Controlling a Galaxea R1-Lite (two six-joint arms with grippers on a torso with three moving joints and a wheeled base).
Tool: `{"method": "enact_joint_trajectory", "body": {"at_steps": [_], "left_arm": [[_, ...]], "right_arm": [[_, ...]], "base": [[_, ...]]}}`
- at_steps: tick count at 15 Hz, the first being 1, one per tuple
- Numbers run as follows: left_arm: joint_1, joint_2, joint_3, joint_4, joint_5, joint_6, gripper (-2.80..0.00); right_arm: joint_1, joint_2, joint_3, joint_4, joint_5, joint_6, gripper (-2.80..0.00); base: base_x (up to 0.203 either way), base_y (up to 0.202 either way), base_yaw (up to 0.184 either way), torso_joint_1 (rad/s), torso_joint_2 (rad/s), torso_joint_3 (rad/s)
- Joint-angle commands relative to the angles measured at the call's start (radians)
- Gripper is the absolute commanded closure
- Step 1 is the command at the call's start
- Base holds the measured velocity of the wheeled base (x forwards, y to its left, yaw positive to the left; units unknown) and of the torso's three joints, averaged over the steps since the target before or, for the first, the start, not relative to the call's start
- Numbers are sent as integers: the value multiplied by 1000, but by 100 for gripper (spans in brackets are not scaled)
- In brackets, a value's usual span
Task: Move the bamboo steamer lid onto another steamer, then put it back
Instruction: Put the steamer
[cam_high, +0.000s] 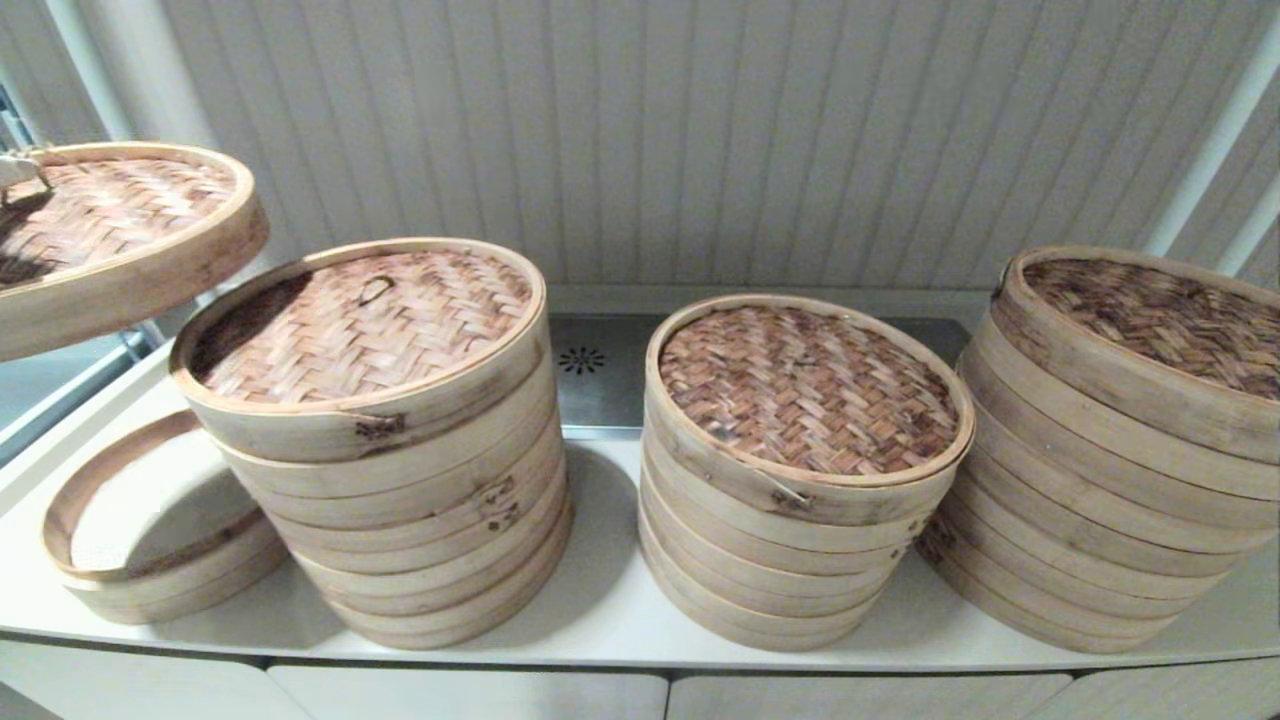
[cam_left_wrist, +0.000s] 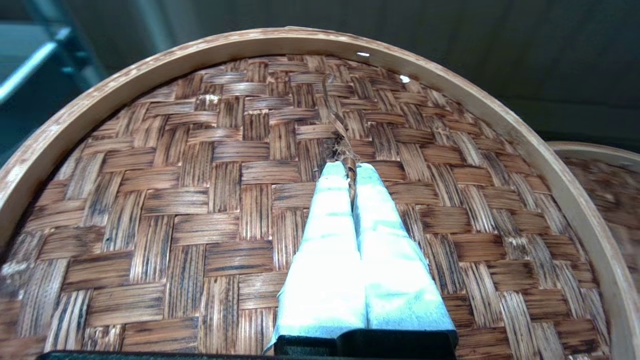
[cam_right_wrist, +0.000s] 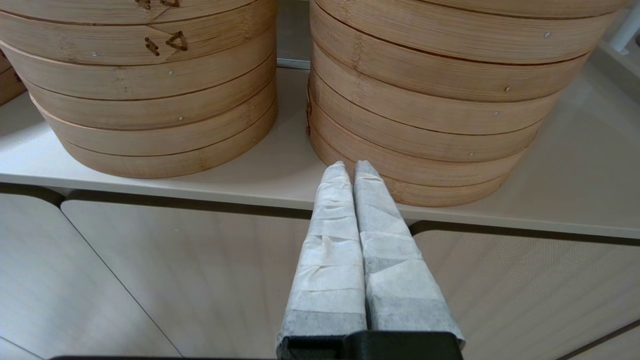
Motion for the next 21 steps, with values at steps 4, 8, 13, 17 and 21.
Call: {"method": "enact_joint_trajectory", "body": {"at_steps": [4,8,13,17,21], "left_arm": [[181,-12,25,0,-84,-2,0],[257,-13,110,-9,-120,-6,0],[266,-9,167,-20,-122,-4,0],[267,2,258,-121,-122,1,0],[266,34,328,-209,-120,2,0]], "right_arm": [[0,-3,0,0,1,0,0],[0,-5,0,0,0,0,0],[-1,-3,0,0,0,1,0],[-1,-3,0,0,-1,9,0],[0,-5,2,0,-1,9,0]], "base": [[0,0,0,0,0,0],[0,0,0,0,0,0],[0,0,0,0,0,0],[0,0,0,0,0,0],[0,0,0,0,0,0]]}}
